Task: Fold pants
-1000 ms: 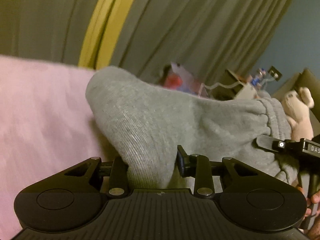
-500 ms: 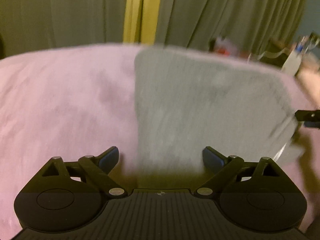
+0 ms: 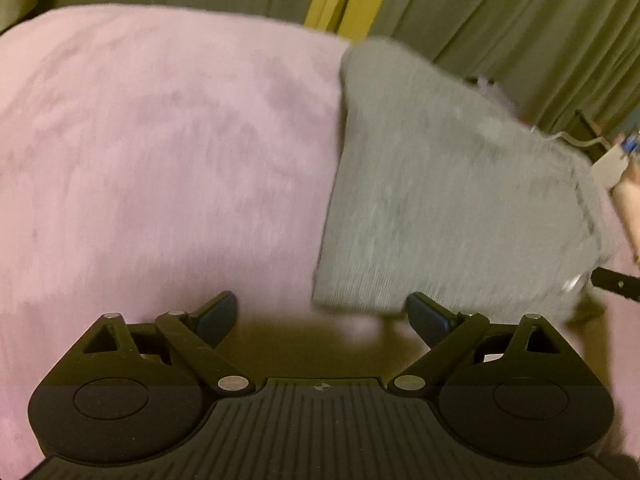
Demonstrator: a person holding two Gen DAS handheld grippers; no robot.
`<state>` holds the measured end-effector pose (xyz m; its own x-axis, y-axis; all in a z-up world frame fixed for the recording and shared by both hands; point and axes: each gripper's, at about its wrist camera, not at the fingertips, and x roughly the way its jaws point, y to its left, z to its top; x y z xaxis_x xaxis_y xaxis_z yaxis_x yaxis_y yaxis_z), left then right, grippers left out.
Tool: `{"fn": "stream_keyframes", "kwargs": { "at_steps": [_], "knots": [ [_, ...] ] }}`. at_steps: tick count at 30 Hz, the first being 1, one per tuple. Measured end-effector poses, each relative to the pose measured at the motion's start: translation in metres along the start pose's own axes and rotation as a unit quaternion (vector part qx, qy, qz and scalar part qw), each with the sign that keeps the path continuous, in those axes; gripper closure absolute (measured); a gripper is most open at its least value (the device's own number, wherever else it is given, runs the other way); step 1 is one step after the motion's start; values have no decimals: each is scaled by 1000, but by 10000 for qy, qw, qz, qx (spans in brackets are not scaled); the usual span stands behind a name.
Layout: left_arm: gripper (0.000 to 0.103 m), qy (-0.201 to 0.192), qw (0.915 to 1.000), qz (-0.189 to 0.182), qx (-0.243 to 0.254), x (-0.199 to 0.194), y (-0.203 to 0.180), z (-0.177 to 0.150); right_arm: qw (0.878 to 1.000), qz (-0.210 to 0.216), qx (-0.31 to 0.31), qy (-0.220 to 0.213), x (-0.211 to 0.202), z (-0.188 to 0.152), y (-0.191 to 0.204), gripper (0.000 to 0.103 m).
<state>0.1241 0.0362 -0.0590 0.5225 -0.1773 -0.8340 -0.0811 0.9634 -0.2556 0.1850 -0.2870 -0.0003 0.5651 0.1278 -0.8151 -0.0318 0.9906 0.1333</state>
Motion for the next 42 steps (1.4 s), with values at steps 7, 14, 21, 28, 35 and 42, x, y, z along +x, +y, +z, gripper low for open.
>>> {"fn": "stream_keyframes", "kwargs": {
  "at_steps": [7, 14, 21, 28, 35, 42],
  "knots": [
    [6, -285, 9993, 188, 170, -17, -14, -34, 9987, -43, 489, 164, -13, -40, -11, 4],
    [2, -382, 9973, 553, 278, -31, -29, -76, 9912, -529, 351, 1164, -26, -97, 18, 4],
    [1, -1, 9981, 426, 451, -48, -47, -110, 9875, -115, 1205, 1005, -62, -141, 27, 4],
    [1, -91, 9984, 420, 376, -59, -48, -120, 9985, 101, 279, 466, -84, -152, 63, 4],
    [1, -430, 9963, 740, 76, -62, -39, -117, 9996, -140, 194, 125, -78, -149, 76, 4],
    [1, -541, 9931, 1040, 21, -53, -38, -112, 9989, -396, 188, -195, -68, -146, 79, 4]
  ]
}}
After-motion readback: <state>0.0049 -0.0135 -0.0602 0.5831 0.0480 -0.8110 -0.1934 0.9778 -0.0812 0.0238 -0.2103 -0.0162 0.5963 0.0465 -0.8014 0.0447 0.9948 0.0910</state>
